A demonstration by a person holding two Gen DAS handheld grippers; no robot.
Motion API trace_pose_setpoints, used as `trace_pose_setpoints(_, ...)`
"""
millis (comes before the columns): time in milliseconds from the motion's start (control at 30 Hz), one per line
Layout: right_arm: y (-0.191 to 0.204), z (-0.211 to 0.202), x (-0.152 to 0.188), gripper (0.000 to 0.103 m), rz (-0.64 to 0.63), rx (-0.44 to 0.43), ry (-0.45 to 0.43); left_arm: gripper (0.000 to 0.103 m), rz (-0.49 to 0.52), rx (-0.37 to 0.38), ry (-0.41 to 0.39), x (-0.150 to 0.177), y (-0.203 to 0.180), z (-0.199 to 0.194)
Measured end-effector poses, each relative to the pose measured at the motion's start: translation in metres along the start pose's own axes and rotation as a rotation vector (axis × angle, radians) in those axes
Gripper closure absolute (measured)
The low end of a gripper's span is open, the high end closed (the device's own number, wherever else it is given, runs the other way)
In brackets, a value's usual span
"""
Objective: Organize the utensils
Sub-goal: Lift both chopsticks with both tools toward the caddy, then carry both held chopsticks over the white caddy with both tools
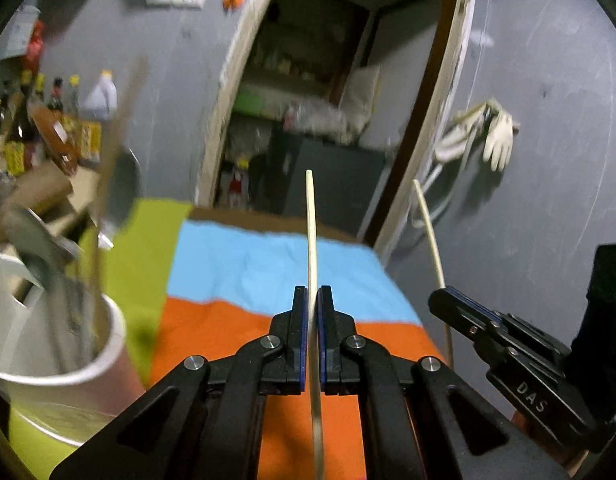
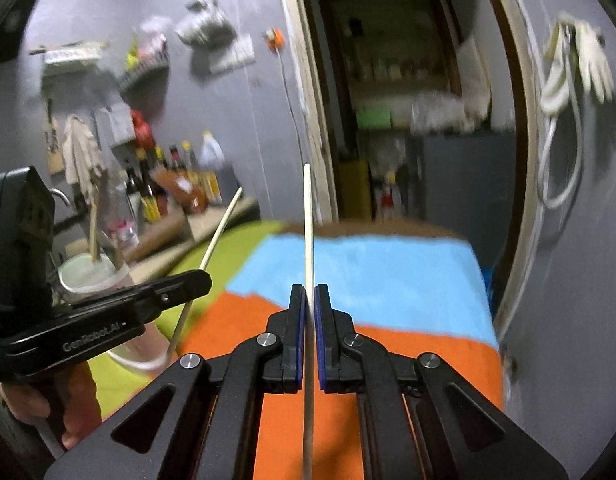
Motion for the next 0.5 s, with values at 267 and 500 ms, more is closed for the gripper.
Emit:
trace_pose_setpoints(267, 0.047, -0.016, -0.028, 0.100, -0.095, -0.028, -0.224, 0.101, -0.002, -0.060, -0.240, -0.025, 0.016, -0.058)
trace_pose_setpoints(500, 0.083, -0.017, -0.047, 0.100, -0.112, -0.108, -0.375, 0.100, -0.016, -0.133, -0.389, -0.036, 0.054, -0.099)
Point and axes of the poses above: each gripper's, at about its wrist camera, not at the fingertips, and z roughly the way its jaws point, y to its left, x to its underside, the point moved 3 cm from there along z, roughly the way its jaws point, and after that the axes turned 14 degrees about -x, right-handed, at the moved point
